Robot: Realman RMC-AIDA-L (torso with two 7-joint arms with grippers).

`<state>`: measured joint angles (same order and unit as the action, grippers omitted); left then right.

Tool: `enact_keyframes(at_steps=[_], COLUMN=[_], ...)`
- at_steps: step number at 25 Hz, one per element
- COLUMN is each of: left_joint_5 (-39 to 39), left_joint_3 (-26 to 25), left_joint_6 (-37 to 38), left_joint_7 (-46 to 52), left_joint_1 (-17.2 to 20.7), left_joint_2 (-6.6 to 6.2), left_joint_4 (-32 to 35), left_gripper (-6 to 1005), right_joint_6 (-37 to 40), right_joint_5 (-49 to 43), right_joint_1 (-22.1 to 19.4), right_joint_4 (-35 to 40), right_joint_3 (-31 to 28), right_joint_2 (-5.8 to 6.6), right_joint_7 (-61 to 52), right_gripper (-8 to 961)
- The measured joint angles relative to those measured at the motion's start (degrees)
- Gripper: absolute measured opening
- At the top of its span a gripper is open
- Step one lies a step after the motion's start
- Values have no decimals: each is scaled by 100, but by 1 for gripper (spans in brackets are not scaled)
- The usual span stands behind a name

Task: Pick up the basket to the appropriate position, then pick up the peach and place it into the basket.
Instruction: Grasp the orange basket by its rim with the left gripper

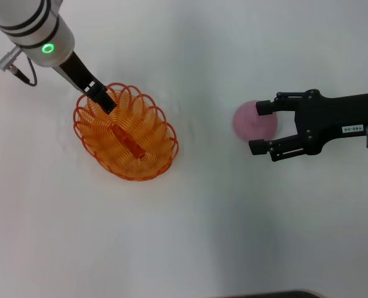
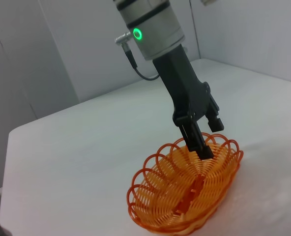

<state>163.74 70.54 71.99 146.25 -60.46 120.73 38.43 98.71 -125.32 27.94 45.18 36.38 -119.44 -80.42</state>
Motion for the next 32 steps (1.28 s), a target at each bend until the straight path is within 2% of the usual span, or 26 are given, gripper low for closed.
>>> enact_keyframes(at_steps=[17,28,32], left_joint_5=[0,0,0], left_joint_3=[60,95,150], left_joint_6=[-128,-63,-47], left_joint_7=[-54,-52,-73], left_joint_1=[28,23,21], left_joint_2=[12,12,25], left_joint_4=[-81,-68,-64], left_gripper=[843,741,658], right_joint_6=[-101,-108,-109], right_joint_5=[0,0,7], right_joint_1=[1,1,1], right_joint_4=[-115,-123,-123], right_joint_3=[0,-7,-28], right_joint_2=[0,0,0], right_joint_7=[25,27,31], right_gripper=[944,944,944])
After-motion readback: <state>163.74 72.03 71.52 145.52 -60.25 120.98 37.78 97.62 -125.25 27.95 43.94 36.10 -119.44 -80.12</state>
